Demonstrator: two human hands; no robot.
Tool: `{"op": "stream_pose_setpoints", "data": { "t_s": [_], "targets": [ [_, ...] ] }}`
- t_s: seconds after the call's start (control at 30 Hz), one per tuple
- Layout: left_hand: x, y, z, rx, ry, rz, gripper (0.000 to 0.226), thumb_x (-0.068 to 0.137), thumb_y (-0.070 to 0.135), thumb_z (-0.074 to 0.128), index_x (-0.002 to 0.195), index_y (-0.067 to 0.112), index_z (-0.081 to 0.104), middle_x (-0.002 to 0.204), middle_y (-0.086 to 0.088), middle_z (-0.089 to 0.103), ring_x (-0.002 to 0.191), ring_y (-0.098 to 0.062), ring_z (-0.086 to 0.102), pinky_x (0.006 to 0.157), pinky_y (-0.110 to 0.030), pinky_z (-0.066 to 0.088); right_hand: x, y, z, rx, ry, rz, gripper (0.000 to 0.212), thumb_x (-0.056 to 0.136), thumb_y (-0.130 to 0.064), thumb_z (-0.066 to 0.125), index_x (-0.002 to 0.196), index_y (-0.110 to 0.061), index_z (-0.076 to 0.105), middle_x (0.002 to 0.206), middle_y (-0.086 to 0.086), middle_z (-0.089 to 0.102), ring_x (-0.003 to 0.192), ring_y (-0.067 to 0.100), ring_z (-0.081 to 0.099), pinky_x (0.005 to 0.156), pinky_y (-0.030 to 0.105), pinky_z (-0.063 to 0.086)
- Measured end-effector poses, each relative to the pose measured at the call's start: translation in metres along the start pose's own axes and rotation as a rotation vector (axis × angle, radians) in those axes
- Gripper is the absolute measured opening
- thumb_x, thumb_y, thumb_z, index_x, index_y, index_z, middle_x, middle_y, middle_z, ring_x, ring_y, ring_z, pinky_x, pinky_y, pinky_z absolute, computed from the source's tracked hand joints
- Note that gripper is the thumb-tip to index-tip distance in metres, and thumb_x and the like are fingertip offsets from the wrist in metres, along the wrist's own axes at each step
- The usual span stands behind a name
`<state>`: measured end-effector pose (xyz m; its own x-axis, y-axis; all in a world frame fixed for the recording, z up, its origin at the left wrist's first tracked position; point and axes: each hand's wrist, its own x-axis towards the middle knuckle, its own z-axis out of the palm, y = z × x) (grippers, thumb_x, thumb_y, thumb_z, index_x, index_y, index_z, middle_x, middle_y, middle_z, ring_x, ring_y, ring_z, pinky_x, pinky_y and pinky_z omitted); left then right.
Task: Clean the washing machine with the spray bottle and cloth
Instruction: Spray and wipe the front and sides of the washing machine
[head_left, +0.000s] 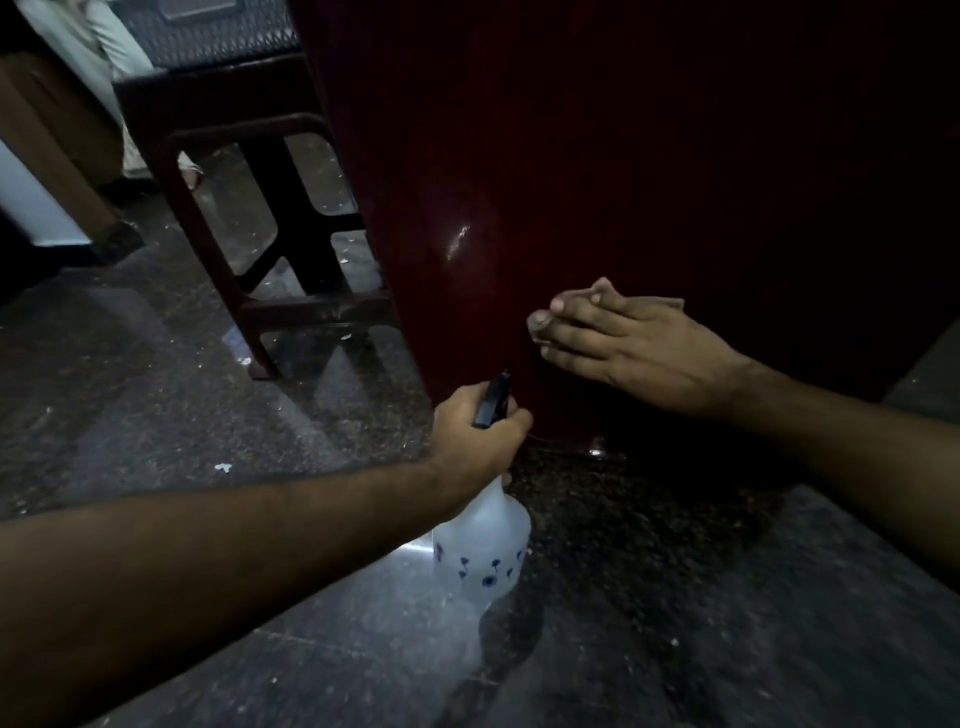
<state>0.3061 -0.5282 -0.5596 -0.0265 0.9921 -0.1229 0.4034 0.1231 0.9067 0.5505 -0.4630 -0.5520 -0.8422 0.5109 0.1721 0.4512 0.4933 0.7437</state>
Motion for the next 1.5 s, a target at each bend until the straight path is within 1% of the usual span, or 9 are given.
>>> {"op": "stream_pose_setpoints", "data": {
  "t_s": [0.13,0.43,0.57,0.67,0.8,0.97,1.13,1.37,1.5],
  "targets": [
    [-0.011,0.002,0.012,0.027,-0.020,0.037,0.012,0.094,0.011,0.069,0.086,0.006,0.063,0.078,-0.008,0.061,0.074,-0.022,0.064,0.050,-0.032,0.058,-0.050,0.005,0.008,0.033,-0.154,-0.133,0.052,0.104,-0.016,0.023,0.143,-0.016,0.058,0.156,0.006,0.047,0.145,0.032,0.043,0.123,0.048,0.022],
    [-0.005,0.011,0.046,0.036,-0.103,0.069,0.013,0.095,0.009,0.071,0.090,0.000,0.063,0.082,-0.012,0.062,0.076,-0.025,0.066,0.046,-0.029,0.057,-0.081,0.012,-0.004,-0.039,0.026,0.147,0.049,0.109,-0.017,0.024,0.155,-0.015,0.041,0.164,0.009,0.034,0.150,0.035,0.034,0.123,0.045,0.015],
    [0.004,0.013,0.059,0.062,-0.109,0.118,0.015,0.095,0.008,0.072,0.088,-0.002,0.063,0.080,-0.011,0.062,0.085,-0.041,0.071,0.057,-0.048,0.063,-0.115,0.003,0.007,-0.098,-0.161,-0.109,0.049,0.098,-0.013,0.037,0.141,-0.015,0.059,0.148,0.007,0.057,0.135,0.036,0.052,0.113,0.050,0.027],
    [0.005,0.010,0.065,0.102,-0.171,0.150,0.016,0.096,0.010,0.071,0.088,-0.002,0.062,0.078,-0.011,0.062,0.079,-0.035,0.069,0.054,-0.040,0.060,-0.170,0.015,0.021,-0.235,-0.166,-0.202,0.048,0.098,-0.008,0.038,0.141,-0.014,0.057,0.149,0.003,0.056,0.139,0.033,0.044,0.117,0.048,0.024],
    [0.008,0.006,0.077,0.179,-0.233,0.196,0.019,0.095,0.014,0.070,0.081,0.003,0.062,0.068,-0.005,0.058,0.063,-0.021,0.060,0.050,-0.039,0.057,-0.177,0.016,0.013,-0.191,-0.565,0.270,0.063,0.111,-0.007,0.018,0.131,-0.039,0.068,0.135,-0.015,0.066,0.136,0.006,0.046,0.126,0.049,0.008],
    [0.006,0.028,0.113,0.129,-0.292,0.268,0.020,0.095,0.013,0.070,0.081,0.003,0.062,0.064,-0.001,0.054,0.054,-0.014,0.053,0.047,-0.027,0.050,-0.194,0.027,0.006,-0.070,-0.138,0.095,0.041,0.110,-0.014,0.036,0.148,-0.020,0.051,0.155,0.002,0.050,0.140,0.034,0.049,0.118,0.049,0.029],
    [0.010,0.043,0.146,0.065,-0.342,0.245,0.017,0.097,0.013,0.070,0.087,0.002,0.063,0.074,-0.009,0.059,0.069,-0.025,0.059,0.063,-0.047,0.060,-0.204,0.022,-0.015,0.076,-0.395,0.084,0.078,0.075,-0.005,0.080,0.144,-0.023,0.048,0.154,0.001,0.039,0.127,0.035,0.049,0.098,0.049,0.050],
    [-0.009,0.043,0.177,0.074,-0.461,0.269,0.017,0.098,0.012,0.069,0.087,0.002,0.061,0.070,-0.007,0.055,0.064,-0.025,0.057,0.055,-0.041,0.058,-0.245,0.021,-0.038,0.234,-0.369,0.482,0.069,0.066,-0.019,0.084,0.129,-0.008,0.058,0.132,0.018,0.054,0.106,0.040,0.053,0.082,0.047,0.054],
    [-0.014,0.042,0.177,0.086,-0.466,0.276,0.016,0.097,0.012,0.070,0.094,-0.001,0.063,0.071,-0.005,0.055,0.063,-0.022,0.056,0.052,-0.036,0.057,-0.252,0.026,-0.047,0.317,-0.068,0.833,0.049,0.081,-0.005,0.080,0.116,-0.003,0.047,0.121,0.022,0.045,0.101,0.041,0.048,0.082,0.050,0.050]
  ]
}}
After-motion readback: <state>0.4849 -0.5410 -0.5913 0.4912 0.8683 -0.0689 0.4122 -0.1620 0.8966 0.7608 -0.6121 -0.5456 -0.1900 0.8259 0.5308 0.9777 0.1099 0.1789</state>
